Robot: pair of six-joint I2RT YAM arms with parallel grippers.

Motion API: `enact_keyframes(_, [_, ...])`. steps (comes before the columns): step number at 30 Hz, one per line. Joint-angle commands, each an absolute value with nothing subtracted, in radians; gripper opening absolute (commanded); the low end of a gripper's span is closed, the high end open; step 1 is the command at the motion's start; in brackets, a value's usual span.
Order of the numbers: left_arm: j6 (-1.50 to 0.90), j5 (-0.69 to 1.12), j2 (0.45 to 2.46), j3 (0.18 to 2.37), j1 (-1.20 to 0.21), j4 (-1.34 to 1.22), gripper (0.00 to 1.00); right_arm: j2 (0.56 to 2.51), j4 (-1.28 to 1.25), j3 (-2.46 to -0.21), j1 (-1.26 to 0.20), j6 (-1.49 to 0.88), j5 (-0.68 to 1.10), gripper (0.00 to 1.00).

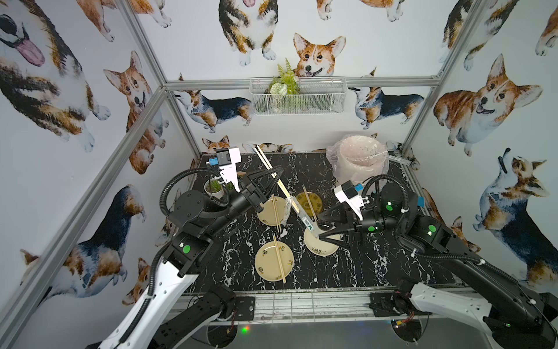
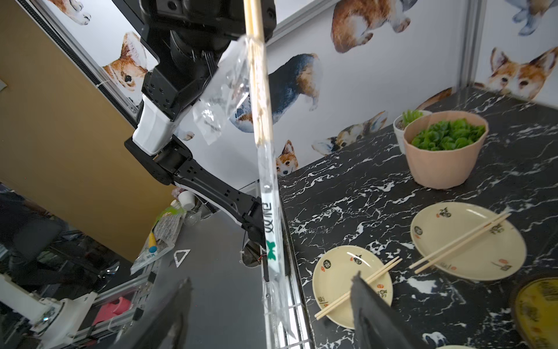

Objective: Remove the packaging of disposable chopsticks
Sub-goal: Remove the packet bag from the disposable chopsticks.

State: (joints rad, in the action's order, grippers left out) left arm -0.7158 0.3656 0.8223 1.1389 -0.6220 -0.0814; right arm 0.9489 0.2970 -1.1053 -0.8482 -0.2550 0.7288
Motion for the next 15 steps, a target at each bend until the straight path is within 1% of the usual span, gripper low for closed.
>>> enact_keyframes(1, [-0.736,0.399,0.831,1.146,-0.62,-0.091,0.0,0.985,0.347,-1.166,-0.848,-0.151,0.674,0.78])
enact_keyframes(3, [-0.744,0.41,0.84,1.146,-0.621,-0.095,0.0,1.033,0.369,-1.212,-0.85,-0.144,0.68,0.73])
enact_keyframes(5, [-0.747,0.413,0.845,1.144,-0.621,-0.095,0.0,1.068,0.376,-1.244,-0.863,-0.138,0.679,0.66])
enact_keyframes(8, [-0.747,0.413,0.847,1.142,-0.621,-0.094,0.0,1.094,0.367,-1.264,-0.892,-0.12,0.667,0.59])
enact_keyframes(9, [-0.746,0.413,0.846,1.141,-0.621,-0.093,0.0,1.102,0.366,-1.268,-0.9,-0.116,0.663,0.55])
enact_keyframes(11, [-0.746,0.416,0.847,1.142,-0.621,-0.092,0.0,1.114,0.376,-1.281,-0.909,-0.108,0.668,0.41])
enact_keyframes(12, [-0.747,0.417,0.846,1.141,-0.621,-0.09,0.0,1.114,0.38,-1.284,-0.91,-0.107,0.671,0.37])
enact_keyframes(14, [-0.744,0.419,0.846,1.141,-0.621,-0.084,0.0,1.114,0.382,-1.286,-0.913,-0.11,0.672,0.35])
enact_keyframes(15, [-0.742,0.419,0.845,1.14,-0.621,-0.083,0.0,1.142,0.384,-1.285,-0.914,-0.109,0.67,0.32])
